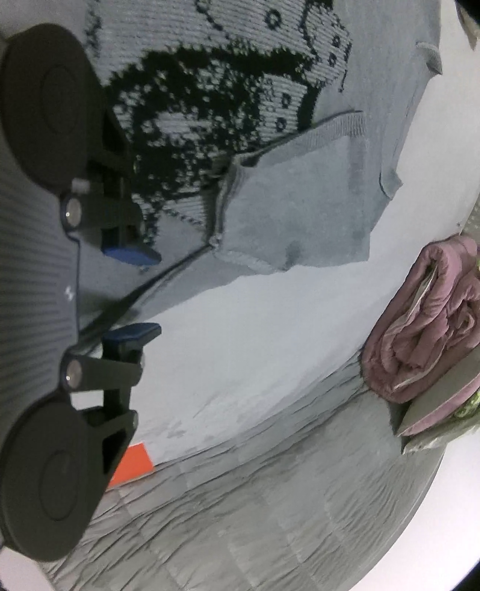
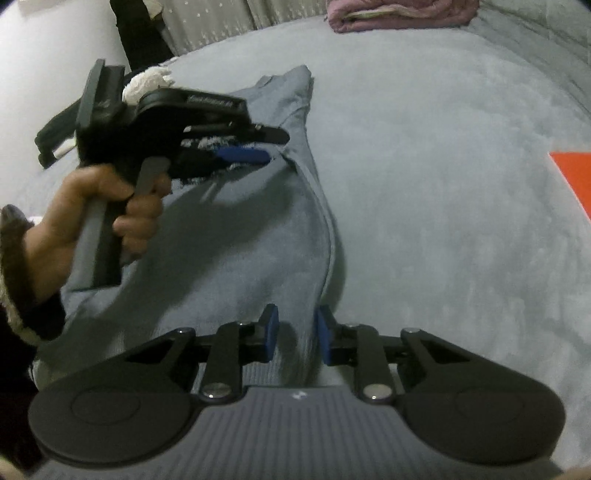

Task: Fold clothes

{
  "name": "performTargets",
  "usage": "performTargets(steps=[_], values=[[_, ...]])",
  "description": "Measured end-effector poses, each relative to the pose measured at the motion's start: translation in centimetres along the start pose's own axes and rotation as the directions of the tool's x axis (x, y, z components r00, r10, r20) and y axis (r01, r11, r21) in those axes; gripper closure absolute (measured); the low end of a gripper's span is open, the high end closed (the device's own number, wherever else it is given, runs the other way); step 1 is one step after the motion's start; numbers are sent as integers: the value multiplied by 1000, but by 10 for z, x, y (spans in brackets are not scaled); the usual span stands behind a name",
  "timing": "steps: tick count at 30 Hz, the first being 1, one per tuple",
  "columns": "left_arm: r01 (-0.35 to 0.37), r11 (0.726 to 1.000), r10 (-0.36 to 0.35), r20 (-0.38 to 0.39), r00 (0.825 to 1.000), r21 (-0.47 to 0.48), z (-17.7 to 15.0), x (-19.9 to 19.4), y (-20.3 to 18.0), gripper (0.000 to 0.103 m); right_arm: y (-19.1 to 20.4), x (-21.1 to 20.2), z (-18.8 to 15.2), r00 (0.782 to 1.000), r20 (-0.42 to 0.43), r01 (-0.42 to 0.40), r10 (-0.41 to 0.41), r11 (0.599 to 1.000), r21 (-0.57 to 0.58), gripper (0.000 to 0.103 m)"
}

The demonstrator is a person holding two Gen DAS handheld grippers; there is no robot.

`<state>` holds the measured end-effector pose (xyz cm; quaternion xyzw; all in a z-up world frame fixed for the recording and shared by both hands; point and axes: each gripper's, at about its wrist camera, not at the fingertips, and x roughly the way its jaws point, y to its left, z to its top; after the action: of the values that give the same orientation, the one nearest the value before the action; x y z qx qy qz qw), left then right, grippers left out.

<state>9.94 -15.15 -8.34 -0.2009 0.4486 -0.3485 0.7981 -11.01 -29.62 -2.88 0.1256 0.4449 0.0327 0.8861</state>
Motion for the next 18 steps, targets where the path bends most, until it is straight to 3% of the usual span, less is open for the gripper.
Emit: performTargets(steps=[3, 5, 7, 10, 18], values=[[-12, 1000, 13, 19, 1000, -25, 1, 5, 1, 77, -1, 0, -2, 1000, -11, 1, -1, 1000, -3, 81], [-23, 999, 24, 30, 999, -37, 2, 9, 1, 91, -3, 0, -3, 1000, -12, 2, -2, 1000, 3, 88], [-33, 998, 35, 44, 998, -47, 2, 11, 1, 99, -5, -2, -2, 1000, -10, -6, 6, 1000, 11, 98], [-42, 998, 45, 76, 996, -42, 3, 6, -1, 100, -5, -10, -1, 1000, 8, -28, 28, 1000, 11, 98], [-86, 992, 74, 125, 989, 88, 14, -14, -18, 100, 10, -30, 7, 993, 55, -104, 107, 993, -57, 98]])
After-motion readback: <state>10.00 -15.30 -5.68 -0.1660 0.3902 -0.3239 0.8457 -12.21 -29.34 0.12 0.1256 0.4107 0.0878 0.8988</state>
